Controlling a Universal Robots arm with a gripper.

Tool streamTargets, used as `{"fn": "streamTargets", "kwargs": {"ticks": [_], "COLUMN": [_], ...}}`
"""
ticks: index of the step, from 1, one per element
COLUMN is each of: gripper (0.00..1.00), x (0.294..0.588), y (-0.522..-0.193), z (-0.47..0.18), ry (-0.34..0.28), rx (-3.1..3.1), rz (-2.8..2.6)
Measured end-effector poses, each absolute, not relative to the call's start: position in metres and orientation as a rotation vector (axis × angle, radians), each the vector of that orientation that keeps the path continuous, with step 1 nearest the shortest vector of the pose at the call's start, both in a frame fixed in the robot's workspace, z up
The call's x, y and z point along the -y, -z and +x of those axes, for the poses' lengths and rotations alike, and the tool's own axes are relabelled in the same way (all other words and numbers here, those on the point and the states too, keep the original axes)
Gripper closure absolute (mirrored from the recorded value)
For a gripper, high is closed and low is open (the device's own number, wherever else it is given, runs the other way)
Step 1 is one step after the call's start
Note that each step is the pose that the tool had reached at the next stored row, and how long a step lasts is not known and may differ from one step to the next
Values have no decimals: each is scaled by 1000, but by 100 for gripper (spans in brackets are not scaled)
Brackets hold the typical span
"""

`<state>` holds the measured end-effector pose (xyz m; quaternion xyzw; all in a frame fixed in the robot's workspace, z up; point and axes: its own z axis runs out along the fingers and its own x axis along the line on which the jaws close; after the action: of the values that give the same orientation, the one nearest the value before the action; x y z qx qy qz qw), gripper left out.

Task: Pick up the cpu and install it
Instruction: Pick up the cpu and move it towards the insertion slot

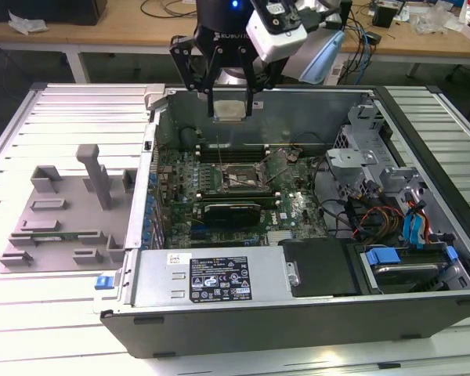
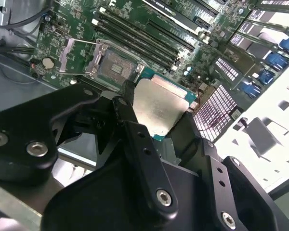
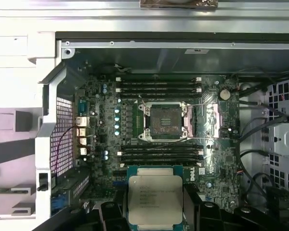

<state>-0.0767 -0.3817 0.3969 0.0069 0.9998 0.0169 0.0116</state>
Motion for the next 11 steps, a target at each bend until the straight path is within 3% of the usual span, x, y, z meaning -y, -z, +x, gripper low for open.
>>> {"fn": "streamTargets", "kwargs": {"ticks": [11], "gripper": [45], "x": [382], "y": [-368], "z": [-74], "ry": [-53], "rx": [-3120], "rz": [22]}}
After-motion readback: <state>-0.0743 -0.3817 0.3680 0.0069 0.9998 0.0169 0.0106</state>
